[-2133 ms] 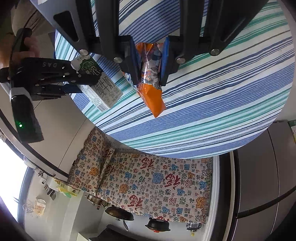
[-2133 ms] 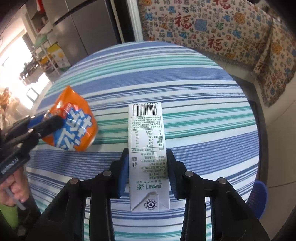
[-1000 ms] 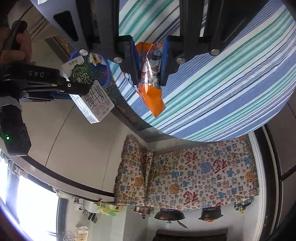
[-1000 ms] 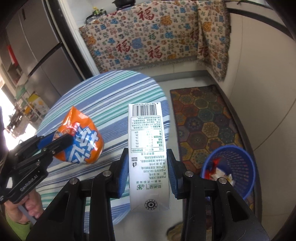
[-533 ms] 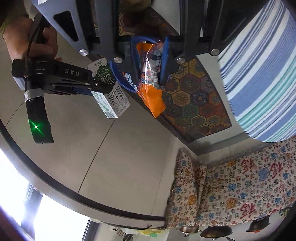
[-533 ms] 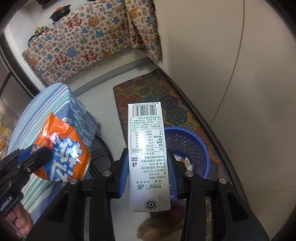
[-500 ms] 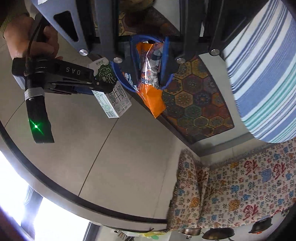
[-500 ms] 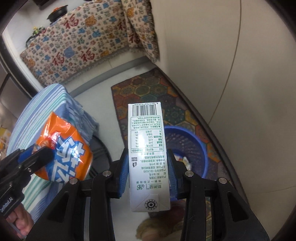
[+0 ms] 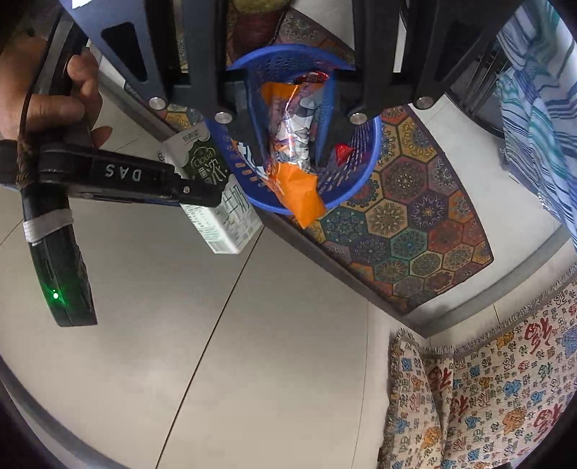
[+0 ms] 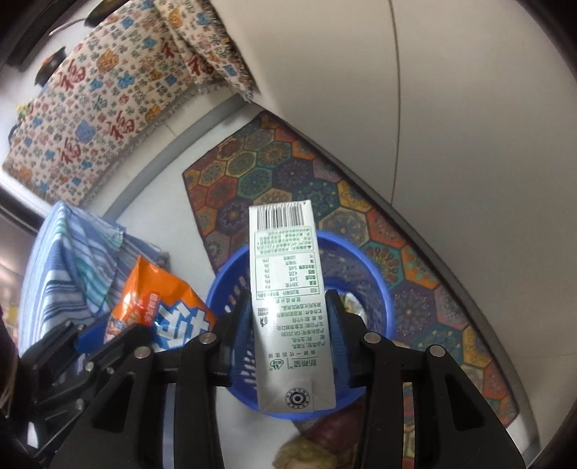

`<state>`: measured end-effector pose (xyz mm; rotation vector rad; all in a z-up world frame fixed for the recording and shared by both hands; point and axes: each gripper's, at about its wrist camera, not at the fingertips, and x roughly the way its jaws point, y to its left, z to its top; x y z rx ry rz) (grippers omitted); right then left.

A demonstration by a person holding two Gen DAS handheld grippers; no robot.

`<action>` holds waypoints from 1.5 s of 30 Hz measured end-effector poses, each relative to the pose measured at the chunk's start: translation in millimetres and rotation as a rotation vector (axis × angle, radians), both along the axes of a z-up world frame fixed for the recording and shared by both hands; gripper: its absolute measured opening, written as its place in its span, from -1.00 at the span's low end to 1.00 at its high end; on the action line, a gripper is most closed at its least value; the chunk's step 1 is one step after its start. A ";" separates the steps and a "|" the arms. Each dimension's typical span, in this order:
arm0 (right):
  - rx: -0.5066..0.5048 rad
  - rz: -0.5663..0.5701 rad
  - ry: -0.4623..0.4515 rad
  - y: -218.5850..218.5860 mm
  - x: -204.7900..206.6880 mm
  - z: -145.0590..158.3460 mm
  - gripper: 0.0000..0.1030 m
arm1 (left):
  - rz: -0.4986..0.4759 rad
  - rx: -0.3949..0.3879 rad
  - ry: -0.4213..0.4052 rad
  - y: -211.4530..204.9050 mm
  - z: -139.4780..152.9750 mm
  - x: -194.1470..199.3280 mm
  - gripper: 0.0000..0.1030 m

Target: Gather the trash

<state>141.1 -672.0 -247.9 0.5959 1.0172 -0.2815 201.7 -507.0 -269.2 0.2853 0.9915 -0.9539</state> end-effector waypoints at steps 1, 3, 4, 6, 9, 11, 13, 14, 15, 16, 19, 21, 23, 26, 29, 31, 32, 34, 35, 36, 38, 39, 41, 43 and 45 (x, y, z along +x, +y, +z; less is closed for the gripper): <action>0.005 -0.017 -0.002 -3.9 -0.4 -4.4 0.42 | -0.004 0.006 0.011 -2.2 -3.9 2.2 -0.38; 0.010 -0.050 -0.017 -8.3 -5.8 -10.7 0.60 | -0.007 0.023 0.012 -5.1 -8.5 3.9 -0.12; 0.018 -0.067 -0.019 -11.2 -8.6 -13.1 0.61 | -0.006 0.026 0.007 -5.6 -8.5 2.6 0.03; 0.037 -0.102 -0.021 -16.9 -16.3 -13.6 0.76 | 0.004 0.027 -0.014 -4.9 -6.4 -2.4 0.14; 0.026 -0.152 -0.036 -20.8 -33.2 0.3 0.99 | 0.028 0.033 -0.051 -1.4 4.9 -9.4 0.35; -0.006 -0.161 -0.043 -18.4 -42.4 15.8 0.99 | 0.038 0.025 -0.089 7.2 19.4 -18.2 0.58; -0.057 -0.158 -0.055 -9.5 -58.5 36.9 0.99 | 0.042 0.038 -0.087 16.0 31.9 -24.7 0.66; -0.083 -0.152 -0.066 -3.8 -65.4 47.7 0.99 | 0.042 0.046 -0.074 20.4 37.2 -27.4 0.71; -0.105 -0.138 -0.082 4.1 -74.3 59.4 0.99 | 0.052 0.045 -0.069 26.3 44.1 -30.3 0.73; -0.117 -0.116 -0.097 11.9 -82.9 70.5 0.99 | 0.065 0.029 -0.075 33.9 50.8 -36.1 0.74; -0.192 -0.103 -0.107 39.4 -115.4 103.2 0.99 | 0.077 0.040 -0.130 53.1 73.8 -58.4 0.74; -0.282 -0.131 -0.114 63.1 -136.1 125.0 0.99 | 0.084 0.051 -0.196 65.0 90.2 -80.0 0.74; -0.319 -0.132 -0.140 85.2 -159.1 140.7 0.99 | 0.079 0.052 -0.246 76.5 107.0 -102.0 0.74; -0.335 -0.148 -0.125 107.5 -186.2 153.0 0.99 | 0.047 0.057 -0.276 90.6 127.1 -129.9 0.76; -0.364 -0.163 -0.121 125.2 -208.1 164.2 0.99 | 0.081 0.095 -0.350 104.5 142.9 -151.0 1.00; -0.374 -0.169 -0.115 133.5 -216.2 170.3 0.99 | 0.094 0.110 -0.379 110.7 153.6 -164.9 1.00; -0.380 -0.173 -0.111 137.1 -219.7 172.9 0.99 | 0.088 0.104 -0.368 114.3 157.0 -168.6 1.00; -0.391 -0.176 -0.100 144.6 -224.3 177.4 0.99 | 0.083 0.081 -0.328 120.8 163.1 -170.2 1.00; -0.393 -0.169 -0.093 148.1 -224.7 178.4 0.99 | 0.077 0.068 -0.316 123.9 165.1 -170.9 1.00; -0.393 -0.162 -0.087 151.1 -225.7 180.2 0.99 | 0.073 0.055 -0.309 127.1 167.0 -171.9 1.00; -0.392 -0.151 -0.090 157.0 -225.5 181.9 0.99 | 0.070 0.044 -0.291 131.4 168.2 -171.4 1.00; -0.389 -0.144 -0.094 159.7 -225.7 182.4 0.99 | 0.071 0.039 -0.280 133.4 169.4 -170.9 1.00; -0.393 -0.134 -0.098 167.5 -226.4 184.8 0.99 | 0.076 0.031 -0.260 137.3 172.2 -169.7 1.00; -0.401 -0.127 -0.102 172.9 -226.6 187.1 0.99 | 0.088 0.031 -0.262 138.3 174.7 -168.0 1.00; -0.402 -0.121 -0.100 177.4 -227.0 187.5 0.99 | 0.093 0.032 -0.266 138.7 174.2 -168.5 1.00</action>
